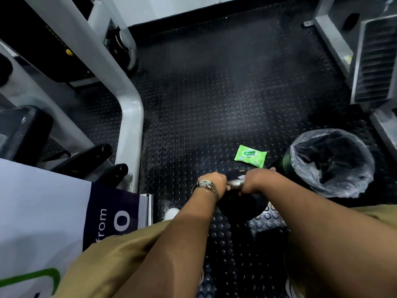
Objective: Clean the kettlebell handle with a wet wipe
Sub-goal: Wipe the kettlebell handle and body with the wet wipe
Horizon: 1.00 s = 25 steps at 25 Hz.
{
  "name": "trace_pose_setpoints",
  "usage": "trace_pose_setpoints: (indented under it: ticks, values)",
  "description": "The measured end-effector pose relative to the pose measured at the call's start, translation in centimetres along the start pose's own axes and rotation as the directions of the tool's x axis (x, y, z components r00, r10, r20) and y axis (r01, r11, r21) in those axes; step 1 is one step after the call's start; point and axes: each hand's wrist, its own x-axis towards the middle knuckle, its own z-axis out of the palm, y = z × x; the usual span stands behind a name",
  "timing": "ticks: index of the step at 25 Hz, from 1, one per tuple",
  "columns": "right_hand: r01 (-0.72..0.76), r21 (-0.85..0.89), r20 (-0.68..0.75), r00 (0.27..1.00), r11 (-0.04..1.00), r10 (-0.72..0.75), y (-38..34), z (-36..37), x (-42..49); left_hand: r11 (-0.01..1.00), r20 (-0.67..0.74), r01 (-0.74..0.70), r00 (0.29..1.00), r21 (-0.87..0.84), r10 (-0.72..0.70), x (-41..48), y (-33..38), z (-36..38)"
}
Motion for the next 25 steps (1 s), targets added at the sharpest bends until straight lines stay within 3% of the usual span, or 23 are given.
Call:
trace_pose_setpoints:
  ticks: [2,8,13,18,25]
  values:
    - [-0.081,-0.073,-0.01,0.997,0.994,0.081,0.1,0.6,-0.1,1.0,0.006,0.006,1.0,0.004,-0.006,0.2,-0.1,0.1]
    - [0.124,0.123,-0.068,0.991,0.985,-0.117,-4.1,0.7,-1.4,1.0,-0.065,0.004,0.998,0.02,-0.002,-0.4,0.1,-0.2]
    - [-0.073,-0.048,-0.027,0.997,0.996,0.072,0.7,0.8,-0.5,1.0,0.021,-0.004,1.0,0.02,0.004,0.1,0.0,-0.2]
    - [0.181,0.102,-0.069,0.982,0.978,-0.175,-4.4,1.4,-0.8,0.999,-0.061,-0.01,0.998,0.036,0.012,-0.2,-0.1,0.0]
    - [-0.063,-0.02,-0.053,0.997,0.998,0.062,1.4,1.4,-0.8,1.0,-0.004,-0.001,1.0,0.029,0.001,0.4,-0.1,0.3]
